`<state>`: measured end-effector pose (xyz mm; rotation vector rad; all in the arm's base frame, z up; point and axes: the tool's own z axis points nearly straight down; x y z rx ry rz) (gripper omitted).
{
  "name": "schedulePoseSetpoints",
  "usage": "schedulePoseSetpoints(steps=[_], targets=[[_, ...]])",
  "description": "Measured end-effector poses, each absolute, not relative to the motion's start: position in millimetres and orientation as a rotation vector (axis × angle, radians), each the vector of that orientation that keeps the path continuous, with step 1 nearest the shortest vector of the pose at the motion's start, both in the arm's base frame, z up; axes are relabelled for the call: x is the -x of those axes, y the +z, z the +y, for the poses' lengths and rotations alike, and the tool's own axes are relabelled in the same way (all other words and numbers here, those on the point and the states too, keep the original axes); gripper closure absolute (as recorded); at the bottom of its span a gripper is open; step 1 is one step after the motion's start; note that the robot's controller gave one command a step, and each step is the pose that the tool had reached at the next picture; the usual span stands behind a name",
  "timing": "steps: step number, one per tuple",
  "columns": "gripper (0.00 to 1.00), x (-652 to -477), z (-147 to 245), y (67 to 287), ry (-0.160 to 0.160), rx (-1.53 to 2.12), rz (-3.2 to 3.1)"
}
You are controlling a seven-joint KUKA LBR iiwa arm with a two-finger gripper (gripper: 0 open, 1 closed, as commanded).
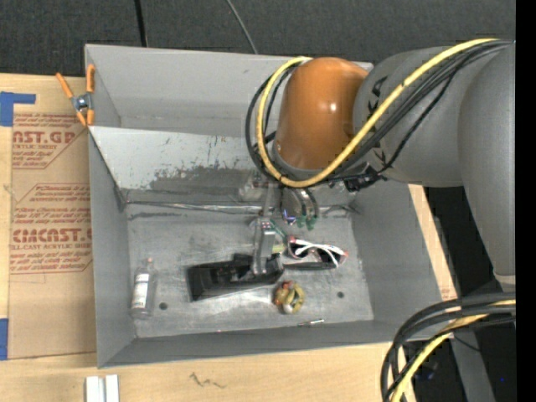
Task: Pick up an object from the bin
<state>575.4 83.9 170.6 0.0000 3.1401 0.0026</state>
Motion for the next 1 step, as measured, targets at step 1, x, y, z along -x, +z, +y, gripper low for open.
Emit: schedulePoseSetpoints(steps=[1], targets=[[0.0,-575.4,83.9,170.6,0.003,0.0,3.14]])
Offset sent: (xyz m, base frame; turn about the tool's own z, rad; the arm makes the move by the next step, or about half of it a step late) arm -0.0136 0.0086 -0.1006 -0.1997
